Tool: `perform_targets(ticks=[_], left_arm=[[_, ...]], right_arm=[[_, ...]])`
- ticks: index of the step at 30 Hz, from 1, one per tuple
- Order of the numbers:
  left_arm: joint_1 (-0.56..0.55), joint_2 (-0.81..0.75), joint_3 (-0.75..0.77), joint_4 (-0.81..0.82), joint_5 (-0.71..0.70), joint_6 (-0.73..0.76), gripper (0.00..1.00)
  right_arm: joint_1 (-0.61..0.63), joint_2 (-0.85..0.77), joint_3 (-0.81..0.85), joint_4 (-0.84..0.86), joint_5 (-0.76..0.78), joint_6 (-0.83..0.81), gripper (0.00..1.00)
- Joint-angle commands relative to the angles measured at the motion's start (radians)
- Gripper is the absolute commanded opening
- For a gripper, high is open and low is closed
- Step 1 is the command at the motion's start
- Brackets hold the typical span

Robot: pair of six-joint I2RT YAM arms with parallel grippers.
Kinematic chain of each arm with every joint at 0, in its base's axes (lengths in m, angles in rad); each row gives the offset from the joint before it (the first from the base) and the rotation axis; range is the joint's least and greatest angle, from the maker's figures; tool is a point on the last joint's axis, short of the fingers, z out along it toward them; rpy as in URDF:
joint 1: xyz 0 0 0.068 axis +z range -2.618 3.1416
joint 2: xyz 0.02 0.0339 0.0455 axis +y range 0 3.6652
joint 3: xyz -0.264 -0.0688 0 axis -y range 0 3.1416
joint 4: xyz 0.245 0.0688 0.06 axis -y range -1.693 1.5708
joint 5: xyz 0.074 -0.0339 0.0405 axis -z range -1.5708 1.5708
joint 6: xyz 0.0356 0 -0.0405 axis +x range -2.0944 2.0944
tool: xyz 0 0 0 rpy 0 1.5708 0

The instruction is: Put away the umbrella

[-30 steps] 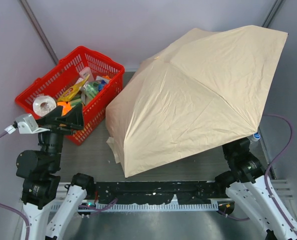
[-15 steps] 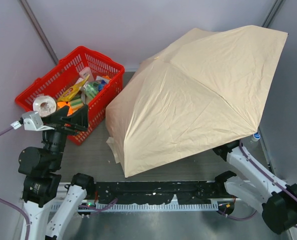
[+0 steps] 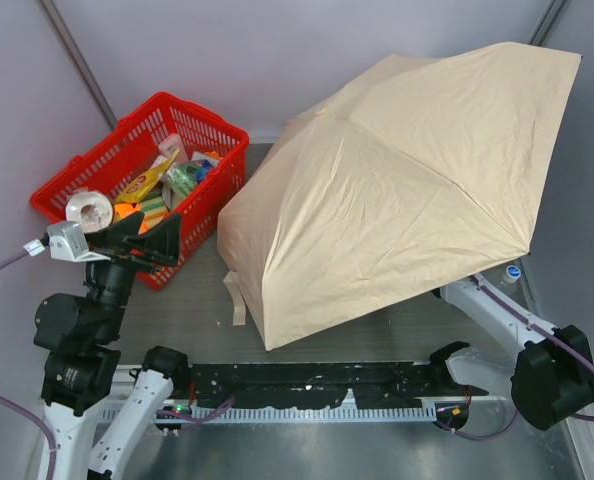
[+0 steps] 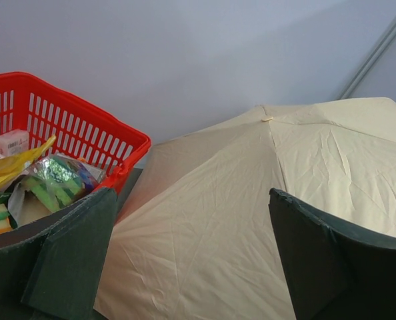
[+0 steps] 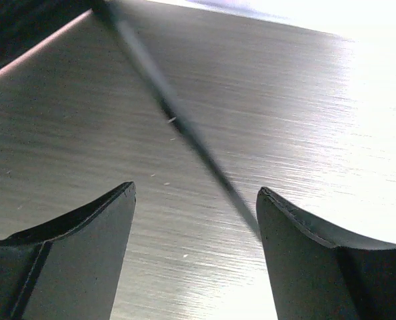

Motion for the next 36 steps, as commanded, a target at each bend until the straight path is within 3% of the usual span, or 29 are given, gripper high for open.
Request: perform_targets(ticks=[1,4,7,9,12,18,21,23,28,36], left_arm=[[-0.007,0.017,0.025,0.002,-0.006,0.005,1.0],[-0.009,0.021,0.018,0.004,-0.015,-0.006,1.0],[-0.008,0.031,0.021,0.002,-0.006,-0.015,1.0],[-0.009,0.037,0.029,-0.005,-0.004,-0.016,1.0],[-0.008,0.037,0.043,-0.022,-0.008,-0.013,1.0],[-0.008,0.032,0.046,-0.027,-0.014,-0.019,1.0],[-0.008,0.041,0.064,-0.031,-0.008,-0.038,1.0],[-0.008,0.044,0.086,-0.041,0.002,-0.053,1.0],[-0.009,0.032,0.121,-0.048,0.008,-0.124,1.0],[-0.008,0.057,0.192,-0.137,-0.101,-0.24,1.0]], right_arm=[[-0.003,-0.026,0.027,0.033,0.162,-0.061,0.77],[-0.003,0.004,0.017,0.096,0.141,-0.101,0.77],[-0.001,0.069,0.023,0.159,0.013,-0.148,0.76],[-0.004,0.121,0.039,0.201,-0.014,-0.157,0.69],[-0.003,0.153,0.052,0.245,-0.037,-0.191,0.51],[-0.004,0.206,0.06,0.297,0.003,-0.26,0.32],[-0.007,0.225,0.056,0.328,-0.014,-0.279,0.09],[-0.007,0.229,0.063,0.333,0.006,-0.266,0.01],[-0.009,0.119,0.1,0.18,0.0,-0.168,0.01],[-0.007,-0.076,0.313,-0.326,0.144,-0.001,0.01]])
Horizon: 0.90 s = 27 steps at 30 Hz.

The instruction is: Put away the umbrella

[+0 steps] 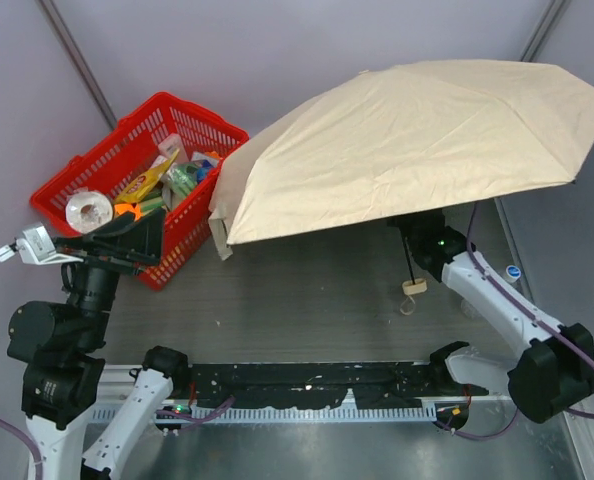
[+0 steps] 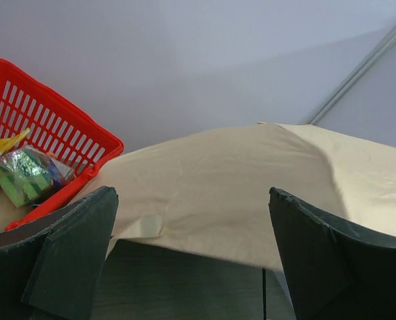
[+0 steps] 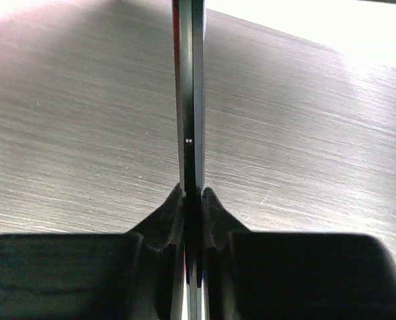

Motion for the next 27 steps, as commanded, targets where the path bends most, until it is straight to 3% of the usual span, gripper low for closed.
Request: perform_targets(ticks=[1,6,10,15,20,24,27], left_arm=[[-0.004,0.025,0.057,-0.071,-0.096,-0.085,1.0],[-0.003,0.011,0.072,-0.131,-0.192,-0.157,1.0],[-0.004,-0.003,0.066,-0.128,-0.167,-0.188,1.0],[-0.003,0.002,0.048,-0.125,-0.098,-0.208,1.0],[-0.003,0.048,0.008,-0.001,0.096,-0.229,1.0],[-0.003,0.144,-0.056,0.189,0.409,-0.358,0.94],[-0.01,0.239,-0.167,0.499,0.638,-0.563,0.76]], right_arm=[[0.002,-0.154,0.159,-0.187,0.122,0.164,0.01],[0.002,-0.199,0.309,-0.386,0.091,0.294,0.01],[0.002,-0.156,0.458,-0.512,-0.052,0.384,0.01],[0.002,-0.141,0.573,-0.538,-0.149,0.456,0.01],[0.002,-0.112,0.602,-0.473,-0.285,0.529,0.01],[0.002,-0.113,0.57,-0.364,-0.337,0.588,0.01],[0.002,-0.153,0.486,-0.188,-0.364,0.64,0.01]])
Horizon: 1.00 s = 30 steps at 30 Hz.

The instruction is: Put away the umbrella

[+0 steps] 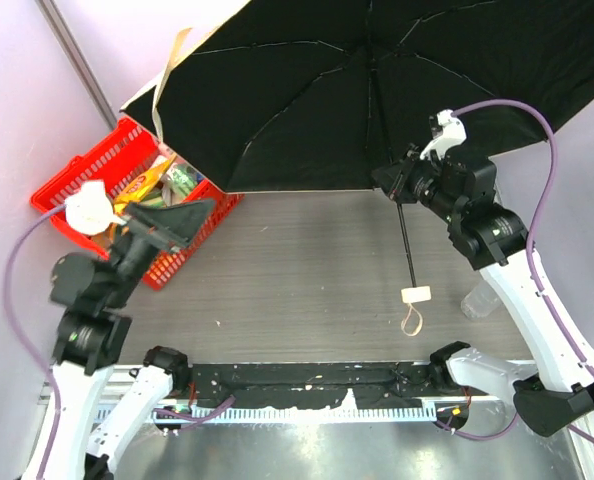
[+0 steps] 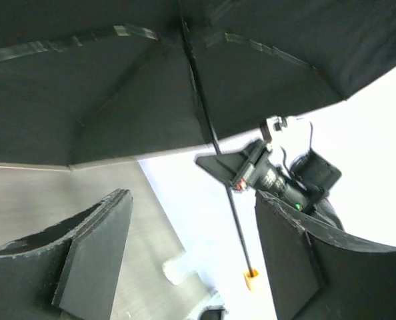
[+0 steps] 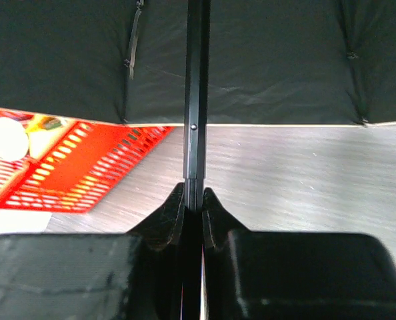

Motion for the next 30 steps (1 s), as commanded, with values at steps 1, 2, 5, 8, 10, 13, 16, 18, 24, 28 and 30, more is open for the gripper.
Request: perform_targets(ticks=[1,2,5,8,10,13,16,18,24,28,30], left_arm=[[-0.025,0.147,-0.141,0.439,0.382,-0.265,0.73],[-0.059,0.147,-0.157,0.45,0.347,-0.245,0.73],[-0.197,0.117,-0.16,0.374,0.177,-0.119,0.79],[-0.327,0.194,-0.148,0.364,0.091,-0.076,0.82],[-0.435,0.302,-0.125,0.396,0.031,-0.056,0.83],[-0.582,0.457,-0.037,0.435,-0.064,0.028,0.83],[-0.612,0.619,0.049,0.494,-0.038,0.031,0.82],[-0.61,0.71,0.111,0.534,0.002,0.022,0.82],[-0.615,0.905,0.259,0.56,0.094,0.027,0.82],[-0.621,0.966,0.306,0.584,0.149,0.019,0.8],[-0.627,0.992,0.328,0.582,0.166,0.034,0.75]], right_arm=[[0.0,-0.074,-0.056,0.356,-0.065,0.095,0.01],[0.0,-0.079,-0.082,0.412,-0.056,0.102,0.01],[0.0,-0.091,-0.135,0.514,-0.028,0.127,0.01],[0.0,-0.082,-0.165,0.624,-0.005,0.159,0.01],[0.0,-0.072,-0.178,0.681,-0.017,0.185,0.01],[0.0,-0.067,-0.208,0.787,-0.04,0.263,0.01],[0.0,-0.076,-0.231,0.841,-0.051,0.334,0.01],[0.001,-0.093,-0.256,0.887,-0.051,0.368,0.01],[0.0,-0.153,-0.334,0.993,-0.046,0.385,0.01],[0.0,-0.167,-0.345,0.985,-0.043,0.383,0.01],[0.0,-0.168,-0.35,0.988,-0.054,0.376,0.01]])
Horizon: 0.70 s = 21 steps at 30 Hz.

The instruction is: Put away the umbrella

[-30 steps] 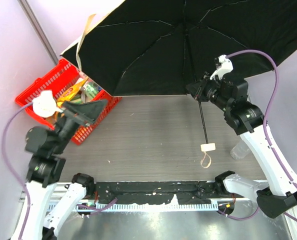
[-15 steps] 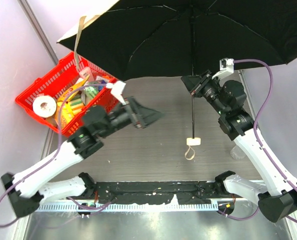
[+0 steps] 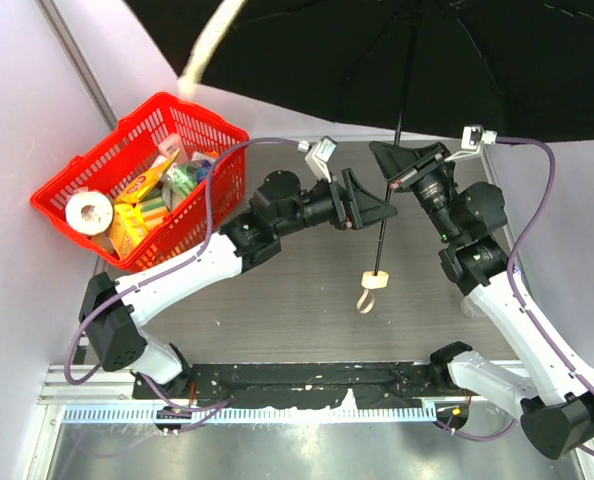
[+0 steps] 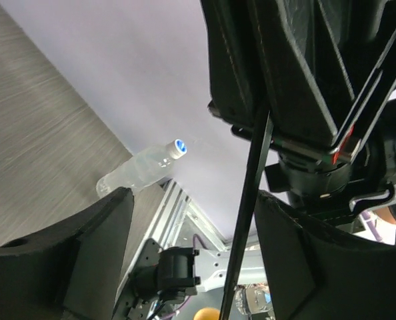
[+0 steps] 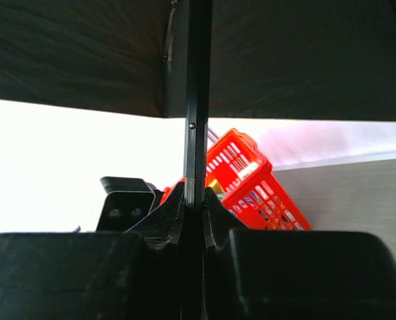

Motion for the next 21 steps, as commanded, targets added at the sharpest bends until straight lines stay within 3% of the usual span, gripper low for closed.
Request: perform_targets(ticks=[1,5,9,12,16,17,19,21], left_arm=[[-0.014,0.03,0.086,0.08,0.066,0.043,0.65],[-0.015,0.048,0.126,0.023,0.055,0.078,0.5],[-0.015,0.042,0.172,-0.049,0.015,0.141,0.21],[-0.02,0.013,0.189,-0.133,-0.09,0.227,0.0],[-0.052,-0.032,0.204,-0.268,-0.293,0.369,0.0],[-0.061,-0.038,0.204,-0.28,-0.331,0.411,0.0],[-0.08,-0.049,0.21,-0.305,-0.41,0.462,0.0],[-0.097,-0.055,0.218,-0.32,-0.483,0.512,0.0]], right_arm=[[0.002,-0.046,0.017,0.182,-0.014,0.0,0.01],[0.001,-0.039,0.032,0.168,-0.046,-0.009,0.01],[0.001,-0.031,0.064,0.1,-0.049,-0.032,0.01],[0.001,-0.024,0.118,-0.02,-0.041,-0.079,0.01],[0.001,0.062,0.275,-0.325,-0.029,-0.184,0.27],[0.001,0.078,0.302,-0.363,-0.029,-0.208,0.41],[0.002,0.122,0.375,-0.491,0.001,-0.239,0.55],[0.002,0.157,0.443,-0.616,0.08,-0.242,0.63]])
